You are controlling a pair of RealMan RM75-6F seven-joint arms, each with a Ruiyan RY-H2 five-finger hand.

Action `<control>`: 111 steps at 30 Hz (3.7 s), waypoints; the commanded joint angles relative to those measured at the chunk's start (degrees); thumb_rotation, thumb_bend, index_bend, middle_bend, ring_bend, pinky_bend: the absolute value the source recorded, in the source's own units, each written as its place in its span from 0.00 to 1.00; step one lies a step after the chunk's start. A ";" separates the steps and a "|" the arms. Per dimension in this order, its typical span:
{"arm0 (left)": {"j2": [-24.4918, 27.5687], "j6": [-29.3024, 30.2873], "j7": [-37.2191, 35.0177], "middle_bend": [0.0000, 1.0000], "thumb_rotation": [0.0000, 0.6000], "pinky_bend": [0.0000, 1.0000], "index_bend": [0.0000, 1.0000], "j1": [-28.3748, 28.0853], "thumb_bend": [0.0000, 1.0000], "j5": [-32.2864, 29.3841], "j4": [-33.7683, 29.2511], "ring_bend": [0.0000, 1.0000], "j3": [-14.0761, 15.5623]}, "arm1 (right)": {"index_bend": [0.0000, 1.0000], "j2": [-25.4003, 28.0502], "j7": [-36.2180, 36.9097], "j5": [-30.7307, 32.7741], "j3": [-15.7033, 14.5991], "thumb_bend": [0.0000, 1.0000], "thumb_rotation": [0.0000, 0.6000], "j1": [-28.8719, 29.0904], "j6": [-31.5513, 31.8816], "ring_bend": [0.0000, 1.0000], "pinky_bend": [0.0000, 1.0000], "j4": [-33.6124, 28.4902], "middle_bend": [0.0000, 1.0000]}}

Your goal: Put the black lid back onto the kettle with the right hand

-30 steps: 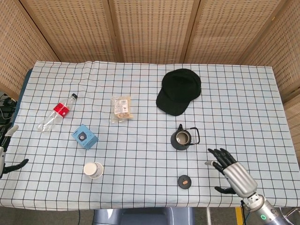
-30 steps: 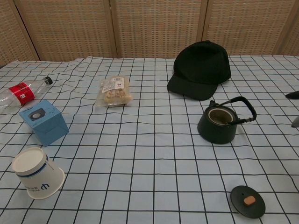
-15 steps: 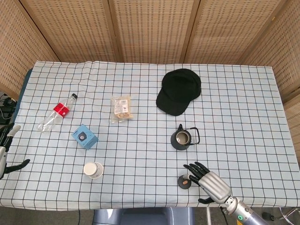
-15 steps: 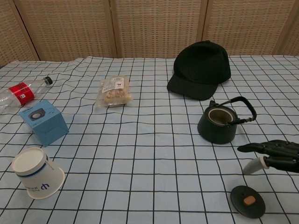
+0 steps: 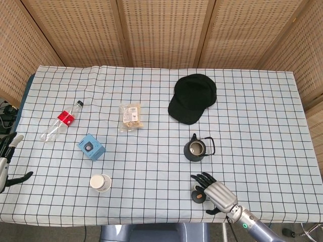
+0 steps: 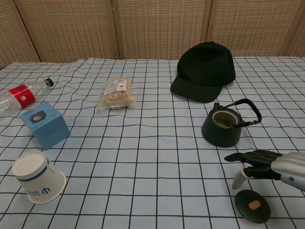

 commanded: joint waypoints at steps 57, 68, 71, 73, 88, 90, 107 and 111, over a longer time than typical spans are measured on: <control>0.29 0.02 -0.80 0.00 1.00 0.00 0.00 -0.09 0.05 0.55 -0.52 0.00 0.39 | 0.55 -2.42 -7.45 4.96 2.53 0.28 1.00 0.98 5.68 0.00 0.00 -1.27 0.13; 1.56 2.23 -2.37 0.00 1.00 0.00 0.00 1.15 0.05 -0.48 -0.55 0.00 -0.39 | 0.56 2.31 -6.58 9.38 7.47 0.28 1.00 1.85 7.33 0.00 0.00 -4.97 0.13; 1.68 1.56 -1.98 0.00 1.00 0.00 0.00 0.93 0.06 -0.57 -0.59 0.00 -0.27 | 0.56 2.43 -6.56 11.32 9.71 0.28 1.00 2.86 6.82 0.00 0.00 -4.97 0.13; 1.65 1.13 -1.59 0.00 1.00 0.00 0.00 0.76 0.06 -0.71 -0.63 0.00 -0.25 | 0.56 2.29 -6.72 13.01 11.57 0.28 1.00 3.97 6.00 0.00 0.00 -4.87 0.13; 1.74 -1.92 -1.05 0.00 1.00 0.00 0.00 -0.07 0.05 -4.25 -0.11 0.00 -1.10 | 0.56 -2.95 -7.19 23.73 17.81 0.28 1.00 10.62 -2.11 0.00 0.00 2.23 0.13; 1.73 -2.26 -1.08 0.00 1.00 0.00 0.00 -0.17 0.05 -4.48 -0.05 0.00 -1.13 | 0.56 -3.94 -7.17 24.52 17.91 0.28 1.00 11.13 -2.76 0.00 0.00 3.60 0.13; 2.13 -4.15 -1.35 0.00 1.00 0.00 0.00 -0.71 0.05 -5.74 0.03 0.00 -1.26 | 0.56 -9.66 -7.48 27.95 18.61 0.28 1.00 14.03 -4.73 0.00 0.00 10.84 0.13; 2.15 -4.46 -1.36 0.00 1.00 0.00 0.00 -0.82 0.05 -5.79 0.07 0.00 -1.21 | 0.56 -10.02 -7.80 28.19 18.40 0.28 1.00 14.21 -4.81 0.00 0.00 11.47 0.12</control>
